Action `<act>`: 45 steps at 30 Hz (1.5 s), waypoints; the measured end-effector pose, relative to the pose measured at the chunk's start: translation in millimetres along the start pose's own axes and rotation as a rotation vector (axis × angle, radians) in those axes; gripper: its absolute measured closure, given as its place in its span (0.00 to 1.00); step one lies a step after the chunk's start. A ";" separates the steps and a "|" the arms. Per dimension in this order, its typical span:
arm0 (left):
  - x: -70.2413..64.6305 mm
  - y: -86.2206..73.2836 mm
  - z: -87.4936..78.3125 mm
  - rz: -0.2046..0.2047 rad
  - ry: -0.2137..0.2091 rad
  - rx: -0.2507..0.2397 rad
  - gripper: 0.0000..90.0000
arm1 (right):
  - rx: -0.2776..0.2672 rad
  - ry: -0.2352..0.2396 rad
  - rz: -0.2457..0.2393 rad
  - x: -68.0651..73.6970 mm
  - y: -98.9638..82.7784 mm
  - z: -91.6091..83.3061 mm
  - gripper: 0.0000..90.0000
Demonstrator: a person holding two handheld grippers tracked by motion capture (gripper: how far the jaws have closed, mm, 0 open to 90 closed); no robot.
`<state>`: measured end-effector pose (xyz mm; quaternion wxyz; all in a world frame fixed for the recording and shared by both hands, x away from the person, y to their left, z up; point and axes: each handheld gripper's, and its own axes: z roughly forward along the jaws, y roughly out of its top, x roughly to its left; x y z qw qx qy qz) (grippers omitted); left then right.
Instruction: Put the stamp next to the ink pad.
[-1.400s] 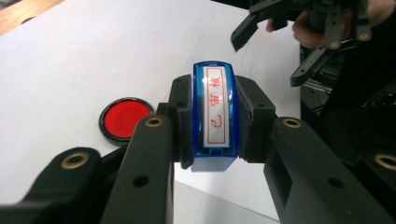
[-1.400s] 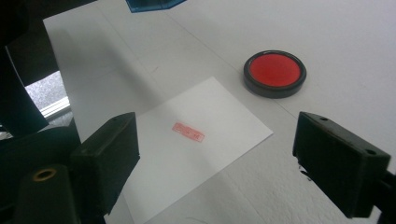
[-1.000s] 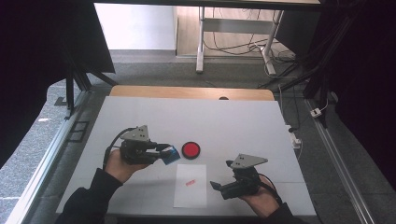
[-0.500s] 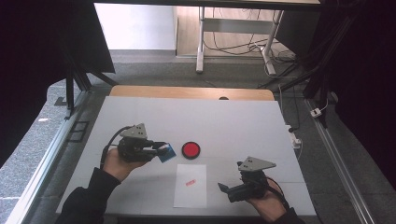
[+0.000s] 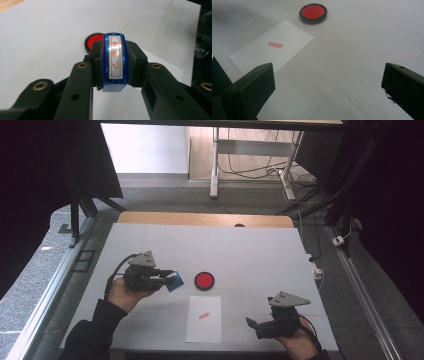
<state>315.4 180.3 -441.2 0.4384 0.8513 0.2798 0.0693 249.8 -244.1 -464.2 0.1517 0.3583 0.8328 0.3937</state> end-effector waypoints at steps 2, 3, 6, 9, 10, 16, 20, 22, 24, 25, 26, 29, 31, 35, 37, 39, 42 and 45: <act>2.0 -1.1 -0.5 -0.010 0.008 0.002 0.78 | 0.009 -0.014 0.004 -1.5 -2.4 -3.2 0.00; 3.1 -1.7 -1.0 -0.012 0.012 0.004 0.78 | 0.008 -0.020 0.005 -2.3 -3.6 -4.6 0.00; 5.8 -3.1 -1.8 -0.026 0.025 0.007 0.78 | 0.006 -0.042 0.011 -4.4 -7.1 -9.4 0.00; 8.5 -4.4 -2.6 -0.038 0.039 0.008 0.78 | 0.009 -0.058 0.027 -6.9 -10.9 -13.8 0.00; 9.4 -4.8 -2.8 -0.040 0.043 0.010 0.78 | 0.009 -0.063 0.032 -8.0 -12.1 -15.2 0.00; 15.8 -8.4 -4.1 -0.069 0.074 0.019 0.78 | -0.008 -0.079 0.063 -11.6 -15.3 -24.0 0.00; 20.9 -12.2 -3.6 -0.087 0.101 0.032 0.78 | -0.001 -0.085 0.058 -12.5 -16.8 -27.0 0.00; 24.5 -14.5 -2.9 -0.100 0.111 0.042 0.78 | -0.001 -0.084 0.062 -13.0 -16.8 -27.2 0.00; 28.0 -16.9 -1.7 -0.112 0.126 0.049 0.78 | 0.008 -0.083 0.060 -13.1 -16.8 -26.7 0.00; 29.6 -18.1 -1.2 -0.117 0.134 0.052 0.78 | 0.010 -0.082 0.060 -13.1 -16.8 -26.4 0.00; 31.3 -19.3 -0.7 -0.124 0.138 0.055 0.78 | 0.011 -0.082 0.059 -13.2 -16.8 -26.4 0.00; 35.3 -23.0 1.9 -0.143 0.153 0.060 0.78 | 0.011 -0.078 0.062 -14.0 -17.1 -26.2 0.00; 36.4 -25.1 5.1 -0.145 0.159 0.073 0.78 | 0.012 -0.076 0.066 -14.4 -17.0 -26.1 0.00; 37.3 -29.5 11.9 -0.146 0.188 0.098 0.78 | 0.015 -0.078 0.063 -13.8 -16.9 -25.5 0.00; 38.8 -31.6 14.2 -0.154 0.186 0.108 0.78 | 0.017 -0.080 0.063 -13.4 -16.8 -25.4 0.00; 39.7 -33.3 16.1 -0.168 0.184 0.108 0.78 | 0.018 -0.080 0.061 -13.1 -16.9 -25.5 0.00; 39.6 -35.1 18.5 -0.168 0.183 0.118 0.78 | 0.019 -0.080 0.061 -13.0 -17.0 -25.8 0.00; 39.5 -37.2 21.1 -0.166 0.187 0.131 0.78 | 0.020 -0.078 0.061 -12.9 -17.1 -25.7 0.00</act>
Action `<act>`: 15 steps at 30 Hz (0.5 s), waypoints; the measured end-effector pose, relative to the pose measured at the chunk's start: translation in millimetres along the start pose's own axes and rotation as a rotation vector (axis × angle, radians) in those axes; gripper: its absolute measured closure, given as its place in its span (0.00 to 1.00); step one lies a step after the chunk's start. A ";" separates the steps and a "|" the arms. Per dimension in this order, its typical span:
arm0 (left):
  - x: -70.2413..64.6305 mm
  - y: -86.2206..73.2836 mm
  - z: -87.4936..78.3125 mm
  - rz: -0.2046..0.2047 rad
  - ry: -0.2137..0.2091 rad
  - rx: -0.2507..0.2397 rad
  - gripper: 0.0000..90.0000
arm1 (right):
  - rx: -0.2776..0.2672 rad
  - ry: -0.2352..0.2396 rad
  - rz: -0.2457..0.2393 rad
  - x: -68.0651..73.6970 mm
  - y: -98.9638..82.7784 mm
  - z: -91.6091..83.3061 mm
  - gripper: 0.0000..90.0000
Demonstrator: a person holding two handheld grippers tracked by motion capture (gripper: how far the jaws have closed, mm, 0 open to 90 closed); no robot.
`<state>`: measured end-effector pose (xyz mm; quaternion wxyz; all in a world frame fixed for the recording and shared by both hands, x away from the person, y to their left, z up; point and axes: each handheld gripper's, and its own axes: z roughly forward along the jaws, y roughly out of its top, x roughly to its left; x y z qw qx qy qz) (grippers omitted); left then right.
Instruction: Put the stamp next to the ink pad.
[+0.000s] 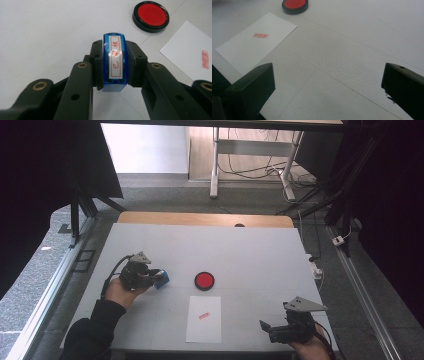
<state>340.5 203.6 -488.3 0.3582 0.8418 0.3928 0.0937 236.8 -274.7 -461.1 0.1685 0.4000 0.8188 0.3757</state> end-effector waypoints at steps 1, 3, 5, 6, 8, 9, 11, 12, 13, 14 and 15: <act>0.3 -0.6 0.9 0.003 -0.001 0.007 0.78 | 0.001 0.001 -0.001 0.0 0.0 0.1 0.00; -0.5 -1.8 2.9 0.003 0.008 0.017 0.78 | 0.002 0.002 -0.001 0.2 0.0 0.1 0.00; -1.0 -2.8 4.4 0.011 0.012 0.024 0.78 | 0.003 0.002 -0.006 0.1 0.1 0.3 0.00; -1.1 -3.3 5.2 0.014 0.017 0.027 0.78 | 0.004 0.001 -0.007 0.0 0.2 0.5 0.00; -0.6 -4.0 6.7 0.015 0.016 0.038 0.78 | 0.009 -0.002 -0.008 0.1 0.4 0.7 0.00; -0.7 -4.6 7.4 0.015 0.021 0.042 0.78 | 0.010 -0.003 -0.008 0.1 0.5 0.9 0.00; -0.4 -5.7 9.1 0.023 0.022 0.053 0.78 | 0.009 -0.003 -0.005 0.2 0.6 1.0 0.00; -0.5 -6.2 10.1 0.024 0.021 0.059 0.78 | 0.010 -0.002 -0.005 0.2 0.7 1.1 0.00; -0.6 -6.5 10.9 0.026 0.023 0.066 0.78 | 0.010 -0.002 -0.006 0.2 0.7 1.2 0.00; -1.0 -6.7 11.3 0.030 0.024 0.066 0.78 | 0.011 -0.002 -0.006 0.2 0.8 1.3 0.00; -1.2 -6.7 11.3 0.031 0.025 0.067 0.77 | 0.012 -0.003 -0.007 0.4 0.7 1.4 0.00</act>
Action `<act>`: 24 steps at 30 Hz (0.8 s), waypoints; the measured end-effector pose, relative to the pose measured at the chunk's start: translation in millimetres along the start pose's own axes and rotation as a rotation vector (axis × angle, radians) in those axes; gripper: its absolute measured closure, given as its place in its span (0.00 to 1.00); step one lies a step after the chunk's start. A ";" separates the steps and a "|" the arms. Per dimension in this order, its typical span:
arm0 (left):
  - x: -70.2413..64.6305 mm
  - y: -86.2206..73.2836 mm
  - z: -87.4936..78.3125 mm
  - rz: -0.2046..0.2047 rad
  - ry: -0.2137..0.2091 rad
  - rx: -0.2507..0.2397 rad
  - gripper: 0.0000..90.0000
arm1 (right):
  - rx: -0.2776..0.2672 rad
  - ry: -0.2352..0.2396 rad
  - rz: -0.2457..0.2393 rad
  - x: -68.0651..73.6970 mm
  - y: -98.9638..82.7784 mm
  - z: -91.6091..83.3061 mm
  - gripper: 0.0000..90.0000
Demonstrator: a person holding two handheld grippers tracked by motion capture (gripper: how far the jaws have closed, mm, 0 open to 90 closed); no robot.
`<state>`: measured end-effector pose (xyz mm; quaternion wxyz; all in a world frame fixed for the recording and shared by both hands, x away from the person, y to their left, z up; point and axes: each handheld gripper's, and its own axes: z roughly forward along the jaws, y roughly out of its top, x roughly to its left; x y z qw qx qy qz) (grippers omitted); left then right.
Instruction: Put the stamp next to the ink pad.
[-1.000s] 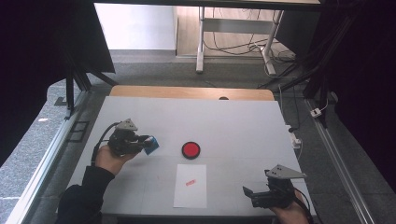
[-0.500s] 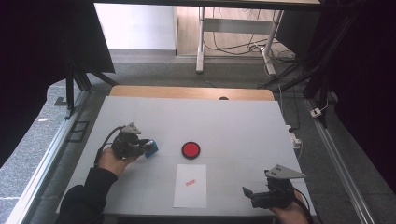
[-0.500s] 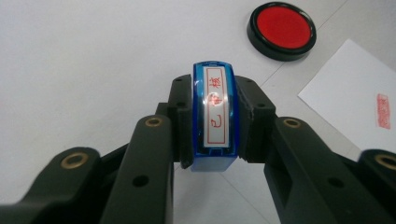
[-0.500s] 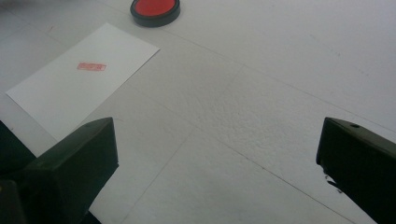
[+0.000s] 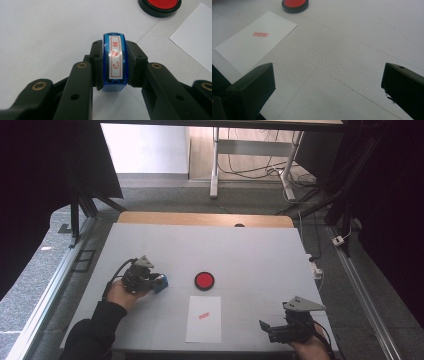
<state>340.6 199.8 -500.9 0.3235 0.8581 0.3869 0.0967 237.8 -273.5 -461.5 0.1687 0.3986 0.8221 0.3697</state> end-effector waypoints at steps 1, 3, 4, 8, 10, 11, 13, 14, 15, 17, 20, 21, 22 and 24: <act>0.0 0.0 0.0 0.002 0.001 0.003 0.77 | -0.002 0.001 0.000 0.2 -0.1 0.1 0.00; 0.2 -0.2 0.1 -0.001 -0.001 0.003 0.77 | -0.002 0.001 0.000 0.2 0.0 0.2 0.00; 0.3 -0.4 0.2 -0.003 -0.002 0.004 0.77 | -0.002 0.000 0.000 0.2 0.0 0.2 0.00; 0.6 0.6 -2.3 -0.023 0.004 -0.010 0.70 | 0.001 0.001 -0.003 0.2 0.1 0.4 0.00; 0.6 0.9 -3.9 -0.022 0.006 -0.024 0.68 | 0.002 0.001 -0.003 0.1 0.2 0.6 0.00; 0.8 0.9 -4.6 -0.020 0.005 -0.035 0.66 | 0.003 0.001 -0.003 0.1 0.2 0.6 0.00; 0.9 1.3 -6.0 -0.026 0.001 -0.047 0.64 | 0.003 0.002 -0.003 0.1 0.2 0.5 0.00; 0.9 1.5 -6.7 -0.031 -0.003 -0.056 0.62 | 0.002 0.003 -0.003 0.1 0.2 0.5 0.00; 1.0 2.1 -7.5 -0.036 -0.001 -0.058 0.59 | 0.003 0.003 -0.002 0.1 0.2 0.5 0.00; 1.6 3.0 -9.0 -0.043 -0.009 -0.065 0.56 | 0.003 0.005 -0.003 0.0 0.2 0.6 0.00; 2.0 3.9 -11.1 -0.049 -0.024 -0.076 0.50 | 0.004 0.007 -0.003 0.0 0.3 0.6 0.00; 1.9 4.4 -12.0 -0.049 -0.034 -0.082 0.48 | 0.004 0.008 -0.003 0.0 0.2 0.5 0.00; 1.5 4.9 -13.0 -0.048 -0.037 -0.089 0.45 | 0.003 0.009 -0.003 0.0 0.2 0.5 0.00; 0.5 6.3 -15.2 -0.045 -0.057 -0.098 0.41 | 0.002 0.010 -0.003 0.1 0.3 0.4 0.00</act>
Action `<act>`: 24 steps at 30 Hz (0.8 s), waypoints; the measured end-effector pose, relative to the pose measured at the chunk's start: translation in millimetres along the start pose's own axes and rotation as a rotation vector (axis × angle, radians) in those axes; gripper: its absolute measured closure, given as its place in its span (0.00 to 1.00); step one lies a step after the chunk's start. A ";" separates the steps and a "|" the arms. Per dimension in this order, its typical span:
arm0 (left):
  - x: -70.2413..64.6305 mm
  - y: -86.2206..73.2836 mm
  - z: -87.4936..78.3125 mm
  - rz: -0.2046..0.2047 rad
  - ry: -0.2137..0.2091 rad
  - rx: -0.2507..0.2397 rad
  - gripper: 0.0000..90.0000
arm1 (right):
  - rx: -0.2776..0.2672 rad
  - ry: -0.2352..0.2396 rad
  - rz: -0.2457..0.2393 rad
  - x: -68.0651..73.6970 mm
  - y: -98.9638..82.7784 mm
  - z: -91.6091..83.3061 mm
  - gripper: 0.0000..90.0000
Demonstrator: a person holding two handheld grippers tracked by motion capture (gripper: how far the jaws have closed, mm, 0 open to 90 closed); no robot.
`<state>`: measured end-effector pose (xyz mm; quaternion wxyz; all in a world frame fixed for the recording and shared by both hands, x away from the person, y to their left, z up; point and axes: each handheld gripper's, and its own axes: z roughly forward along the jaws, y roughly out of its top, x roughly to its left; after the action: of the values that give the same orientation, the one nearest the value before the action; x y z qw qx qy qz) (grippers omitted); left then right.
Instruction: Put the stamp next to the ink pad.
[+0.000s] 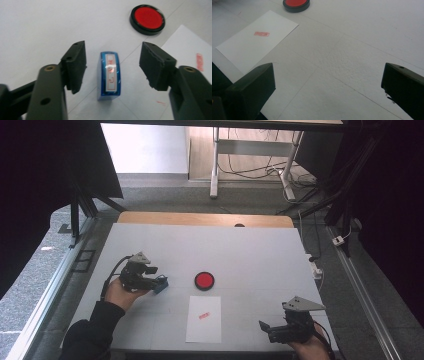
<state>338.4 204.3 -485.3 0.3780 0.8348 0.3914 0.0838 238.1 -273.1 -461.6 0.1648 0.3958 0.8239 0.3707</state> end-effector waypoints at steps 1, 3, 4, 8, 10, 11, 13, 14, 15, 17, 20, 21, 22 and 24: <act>-0.9 0.7 -0.4 -0.004 -0.011 -0.001 0.38 | 0.001 0.001 -0.001 0.1 0.1 0.0 0.00; -3.1 2.3 -0.6 -0.016 -0.047 -0.003 0.33 | 0.002 0.002 -0.001 0.3 0.2 0.2 0.00; -4.9 3.2 -0.6 -0.020 -0.061 -0.002 0.31 | 0.001 0.003 0.000 0.5 0.3 0.2 0.00; -14.2 7.0 -2.9 -0.003 -0.074 -0.005 0.21 | 0.001 0.005 -0.004 0.8 0.4 0.1 0.00; -18.2 8.1 -5.4 0.005 -0.080 -0.006 0.17 | 0.004 0.006 -0.008 0.6 0.4 0.0 0.00; -20.2 8.4 -6.6 0.007 -0.076 -0.002 0.15 | 0.006 0.008 -0.009 0.6 0.5 0.1 0.00; -23.4 8.4 -9.4 0.012 -0.064 0.010 0.13 | 0.008 0.008 -0.011 0.8 0.5 0.4 0.00; -24.6 8.2 -11.0 0.005 -0.064 0.010 0.13 | 0.008 0.010 -0.013 0.9 0.5 0.6 0.00; -25.1 7.8 -12.9 -0.003 -0.063 0.009 0.12 | 0.009 0.011 -0.015 1.1 0.4 0.7 0.00; -25.6 6.5 -17.6 -0.025 -0.072 -0.004 0.12 | 0.009 0.015 -0.017 1.4 0.2 0.7 0.00; -27.3 2.8 -24.8 -0.046 -0.085 -0.026 0.10 | 0.009 0.015 -0.017 1.1 0.0 0.0 0.00; -28.2 1.4 -27.2 -0.049 -0.090 -0.030 0.09 | 0.008 0.016 -0.015 0.9 0.0 -0.1 0.00; -29.1 -0.3 -29.5 -0.053 -0.095 -0.037 0.08 | 0.009 0.019 -0.013 0.6 0.1 -0.1 0.00; -31.3 -3.7 -33.9 -0.058 -0.096 -0.050 0.07 | 0.006 0.023 -0.009 0.5 0.0 0.1 0.00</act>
<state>300.2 202.6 -459.2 0.4193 0.8164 0.3947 0.0424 237.8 -272.7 -461.6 0.1557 0.3884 0.8285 0.3721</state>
